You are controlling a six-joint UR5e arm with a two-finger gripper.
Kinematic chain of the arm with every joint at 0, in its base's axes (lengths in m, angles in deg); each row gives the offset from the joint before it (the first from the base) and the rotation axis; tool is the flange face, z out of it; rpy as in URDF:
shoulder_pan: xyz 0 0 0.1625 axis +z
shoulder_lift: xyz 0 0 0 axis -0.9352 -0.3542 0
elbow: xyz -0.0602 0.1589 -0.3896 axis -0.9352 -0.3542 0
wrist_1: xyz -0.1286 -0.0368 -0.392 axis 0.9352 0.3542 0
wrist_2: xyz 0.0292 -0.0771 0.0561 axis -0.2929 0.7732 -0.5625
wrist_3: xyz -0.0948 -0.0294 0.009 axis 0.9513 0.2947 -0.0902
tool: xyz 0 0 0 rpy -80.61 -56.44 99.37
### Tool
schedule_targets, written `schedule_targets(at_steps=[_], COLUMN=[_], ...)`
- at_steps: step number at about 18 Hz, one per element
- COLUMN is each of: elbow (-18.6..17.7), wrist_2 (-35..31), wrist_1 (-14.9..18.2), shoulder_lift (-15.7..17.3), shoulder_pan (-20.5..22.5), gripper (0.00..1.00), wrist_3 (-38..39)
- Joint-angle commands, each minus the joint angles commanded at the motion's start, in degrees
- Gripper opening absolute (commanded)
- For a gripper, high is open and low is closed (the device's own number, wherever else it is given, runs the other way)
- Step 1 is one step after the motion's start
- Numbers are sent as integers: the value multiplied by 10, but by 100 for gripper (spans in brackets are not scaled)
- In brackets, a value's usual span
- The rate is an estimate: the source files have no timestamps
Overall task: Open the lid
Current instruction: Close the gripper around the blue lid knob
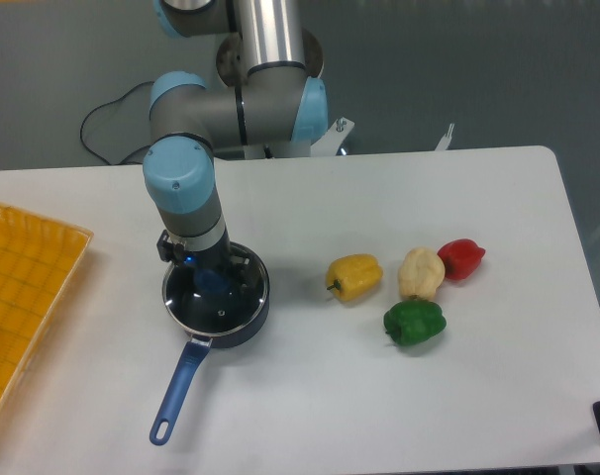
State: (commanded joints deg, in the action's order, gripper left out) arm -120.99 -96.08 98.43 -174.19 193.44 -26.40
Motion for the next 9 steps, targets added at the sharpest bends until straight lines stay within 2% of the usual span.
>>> schedule_targets(at_steps=[9], elbow=[-2], wrist_2=[1], wrist_1=[0], shoulder_lift=[0], shoulder_pan=[0], gripper=[67], wrist_3=[1])
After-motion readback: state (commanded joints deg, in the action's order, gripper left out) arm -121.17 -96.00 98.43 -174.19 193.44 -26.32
